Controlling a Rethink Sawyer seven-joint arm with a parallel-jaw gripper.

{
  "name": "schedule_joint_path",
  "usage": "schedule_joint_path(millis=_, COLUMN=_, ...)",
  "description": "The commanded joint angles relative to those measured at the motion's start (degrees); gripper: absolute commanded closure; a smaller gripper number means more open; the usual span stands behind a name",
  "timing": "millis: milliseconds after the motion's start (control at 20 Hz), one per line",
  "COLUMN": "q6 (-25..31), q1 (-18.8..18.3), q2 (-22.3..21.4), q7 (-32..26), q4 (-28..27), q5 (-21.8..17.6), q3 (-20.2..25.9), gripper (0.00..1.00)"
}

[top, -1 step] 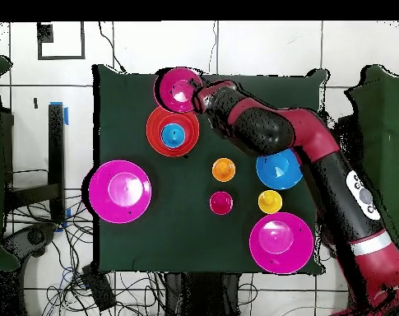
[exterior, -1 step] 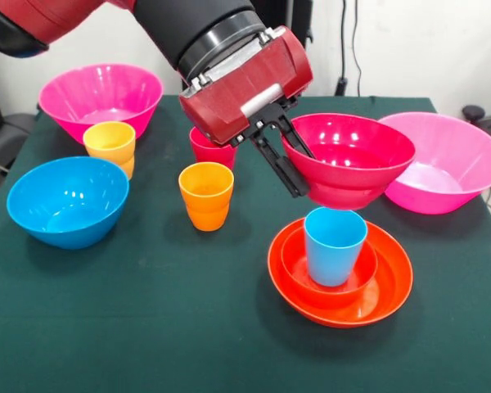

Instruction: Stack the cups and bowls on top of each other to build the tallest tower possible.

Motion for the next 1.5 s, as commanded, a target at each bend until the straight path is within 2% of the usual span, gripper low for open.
schedule_joint_path(millis=50, q6=7.42, q1=2.40, q2=3.03, q7=-22.77, q4=-4.24, q5=-4.83, q3=-5.76, gripper=1.00)
schedule_joint_path(millis=850, q6=7.39, q1=1.89, q2=5.70, q7=-25.13, q4=-5.17, q5=-6.62, q3=-5.83, gripper=1.00)
schedule_joint_path(millis=1500, q6=7.73, q1=1.82, q2=6.18, q7=-27.95, q4=-5.69, q5=-7.01, q3=-7.13, gripper=1.00)
